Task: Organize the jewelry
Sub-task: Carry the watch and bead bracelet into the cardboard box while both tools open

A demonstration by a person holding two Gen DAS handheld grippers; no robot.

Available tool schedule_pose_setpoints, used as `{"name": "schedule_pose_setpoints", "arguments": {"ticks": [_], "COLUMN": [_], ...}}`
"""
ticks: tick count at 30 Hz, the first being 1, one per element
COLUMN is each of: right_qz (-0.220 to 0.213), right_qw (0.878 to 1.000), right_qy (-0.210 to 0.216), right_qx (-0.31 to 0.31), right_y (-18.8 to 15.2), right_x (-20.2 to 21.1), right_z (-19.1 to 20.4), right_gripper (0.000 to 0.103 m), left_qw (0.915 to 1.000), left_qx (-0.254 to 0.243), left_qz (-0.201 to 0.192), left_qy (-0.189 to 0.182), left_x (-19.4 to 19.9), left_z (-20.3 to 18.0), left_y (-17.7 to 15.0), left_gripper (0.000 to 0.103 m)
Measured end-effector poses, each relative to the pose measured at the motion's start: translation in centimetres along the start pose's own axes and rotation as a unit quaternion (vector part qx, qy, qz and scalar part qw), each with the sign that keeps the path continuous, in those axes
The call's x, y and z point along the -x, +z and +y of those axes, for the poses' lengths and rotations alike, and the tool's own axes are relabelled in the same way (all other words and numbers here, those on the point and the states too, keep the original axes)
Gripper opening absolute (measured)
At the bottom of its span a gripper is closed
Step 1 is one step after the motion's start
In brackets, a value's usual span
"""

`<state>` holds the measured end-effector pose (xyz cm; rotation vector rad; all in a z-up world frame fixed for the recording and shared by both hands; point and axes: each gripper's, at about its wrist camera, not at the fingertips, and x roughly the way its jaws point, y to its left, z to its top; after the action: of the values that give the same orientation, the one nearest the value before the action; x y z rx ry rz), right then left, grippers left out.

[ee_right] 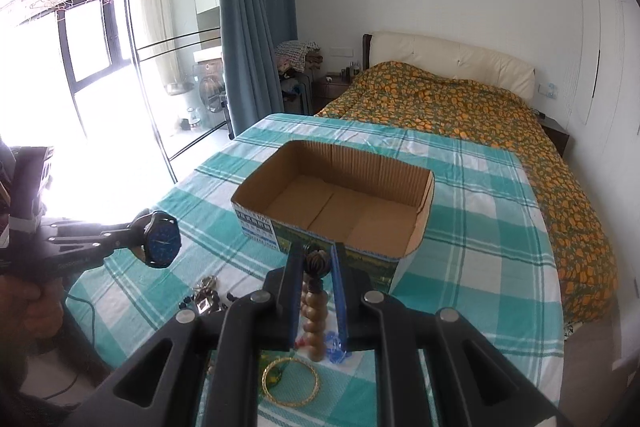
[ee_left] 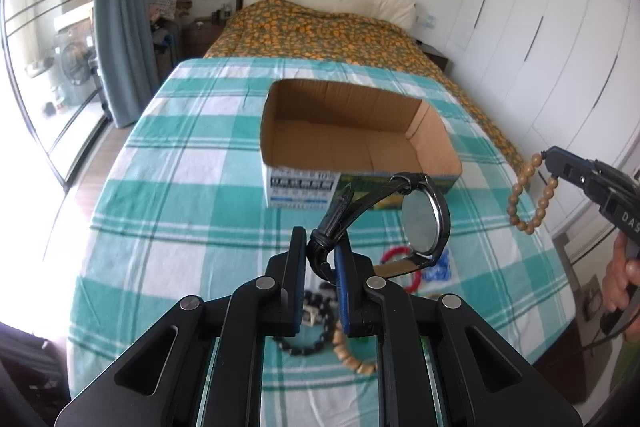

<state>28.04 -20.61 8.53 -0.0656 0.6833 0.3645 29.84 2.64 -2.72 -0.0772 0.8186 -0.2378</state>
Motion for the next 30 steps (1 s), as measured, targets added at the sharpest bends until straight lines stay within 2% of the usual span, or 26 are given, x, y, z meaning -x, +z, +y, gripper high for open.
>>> {"name": "schedule_pose_setpoints", "arguments": {"ticks": [4, 8, 11, 17, 19, 20, 21, 22, 24, 27, 30], "right_qz": [-0.009, 0.002, 0.021, 0.066, 0.069, 0.07, 0.067, 0.059, 0.046, 0.023, -0.005], "right_qw": [1.0, 1.0, 0.999, 0.998, 0.998, 0.997, 0.998, 0.998, 0.998, 0.999, 0.999], "right_qy": [0.006, 0.011, 0.02, 0.015, 0.007, 0.002, -0.006, -0.014, -0.025, -0.038, -0.048], "right_qx": [-0.011, -0.014, -0.015, -0.01, -0.01, -0.011, -0.015, -0.021, -0.027, -0.019, 0.0], "right_y": [3.3, 5.4, 5.8, 4.4, 3.7, 3.5, 3.3, 3.1, 2.9, 2.5, 1.6], "right_x": [-2.8, -7.0, -10.6, -16.5, -17.7, -18.0, -18.0, -17.7, -16.4, -13.3, -8.8], "right_z": [-1.0, -2.2, -2.9, -3.7, -4.0, -4.3, -4.5, -4.7, -4.9, -4.5, -3.5], "right_gripper": [0.014, 0.014, 0.014, 0.015, 0.016, 0.023, 0.031, 0.046, 0.047, 0.047, 0.05], "left_qw": [0.9999, 0.9994, 0.9984, 0.9956, 0.9953, 0.9956, 0.9954, 0.9955, 0.9965, 0.9975, 0.9982], "left_qx": [-0.009, -0.013, -0.016, -0.016, -0.016, -0.011, -0.006, -0.002, -0.001, -0.008, -0.012], "left_qz": [-0.004, 0.014, 0.029, 0.071, 0.073, 0.074, 0.074, 0.07, 0.05, 0.03, 0.008], "left_qy": [0.012, 0.028, 0.045, 0.06, 0.061, 0.058, 0.059, 0.064, 0.067, 0.063, 0.058], "left_x": [-3.1, -8.1, -11.7, -17.2, -18.2, -18.5, -18.6, -18.4, -17.1, -14.4, -10.7], "left_z": [-0.1, 0.1, 0.3, 0.4, 0.2, 0.3, 0.4, 0.4, 0.5, 0.5, 0.7], "left_y": [4.5, 7.3, 8.0, 8.1, 8.1, 8.0, 7.9, 7.8, 7.6, 6.8, 5.1], "left_gripper": [0.012, 0.012, 0.012, 0.012, 0.02, 0.026, 0.045, 0.061, 0.069, 0.072, 0.081]}}
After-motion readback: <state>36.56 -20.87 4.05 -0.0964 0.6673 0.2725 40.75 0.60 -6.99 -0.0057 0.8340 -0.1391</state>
